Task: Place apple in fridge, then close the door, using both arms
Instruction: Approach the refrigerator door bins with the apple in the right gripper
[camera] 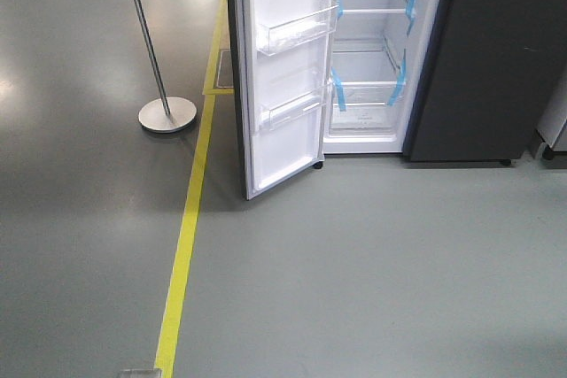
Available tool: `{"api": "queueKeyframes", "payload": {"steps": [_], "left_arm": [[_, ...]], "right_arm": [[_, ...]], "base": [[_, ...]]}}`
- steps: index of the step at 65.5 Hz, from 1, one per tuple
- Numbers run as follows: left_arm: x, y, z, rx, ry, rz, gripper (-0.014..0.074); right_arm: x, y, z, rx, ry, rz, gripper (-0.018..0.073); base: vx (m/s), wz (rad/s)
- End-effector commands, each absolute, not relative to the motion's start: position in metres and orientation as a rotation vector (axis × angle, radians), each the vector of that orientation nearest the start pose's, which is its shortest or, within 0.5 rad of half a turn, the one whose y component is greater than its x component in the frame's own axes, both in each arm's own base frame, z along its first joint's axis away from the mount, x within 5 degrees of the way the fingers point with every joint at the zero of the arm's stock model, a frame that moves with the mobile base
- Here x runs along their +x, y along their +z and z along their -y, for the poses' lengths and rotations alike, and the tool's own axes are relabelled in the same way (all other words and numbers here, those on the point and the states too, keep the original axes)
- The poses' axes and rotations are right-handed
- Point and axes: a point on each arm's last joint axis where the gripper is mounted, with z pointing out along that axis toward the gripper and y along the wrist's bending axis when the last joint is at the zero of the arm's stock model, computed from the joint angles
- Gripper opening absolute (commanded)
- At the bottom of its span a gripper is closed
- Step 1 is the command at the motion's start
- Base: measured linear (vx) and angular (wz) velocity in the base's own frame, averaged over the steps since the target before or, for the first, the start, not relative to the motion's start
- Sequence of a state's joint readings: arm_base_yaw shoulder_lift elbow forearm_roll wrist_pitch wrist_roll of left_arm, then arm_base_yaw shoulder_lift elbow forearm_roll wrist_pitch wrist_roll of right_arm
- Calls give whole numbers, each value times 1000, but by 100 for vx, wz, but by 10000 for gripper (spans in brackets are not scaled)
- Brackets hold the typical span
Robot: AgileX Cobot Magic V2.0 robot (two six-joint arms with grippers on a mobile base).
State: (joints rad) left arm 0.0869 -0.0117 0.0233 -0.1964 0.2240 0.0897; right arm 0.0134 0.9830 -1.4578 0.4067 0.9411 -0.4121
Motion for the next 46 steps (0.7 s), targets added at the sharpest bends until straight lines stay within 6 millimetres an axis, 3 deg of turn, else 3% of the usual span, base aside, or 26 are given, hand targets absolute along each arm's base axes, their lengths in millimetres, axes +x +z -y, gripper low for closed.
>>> {"api": "queueKeyframes", "payload": {"steps": [1,46], "left_arm": [[55,199,-2,-139,-57,-1609,-6],[55,199,-2,-139,-57,-1609,-6]], "right_arm": [[152,520,-30,-350,200,-1742,77],[152,520,-30,-350,200,-1742,77]], "base": [[18,2],[16,2]]}}
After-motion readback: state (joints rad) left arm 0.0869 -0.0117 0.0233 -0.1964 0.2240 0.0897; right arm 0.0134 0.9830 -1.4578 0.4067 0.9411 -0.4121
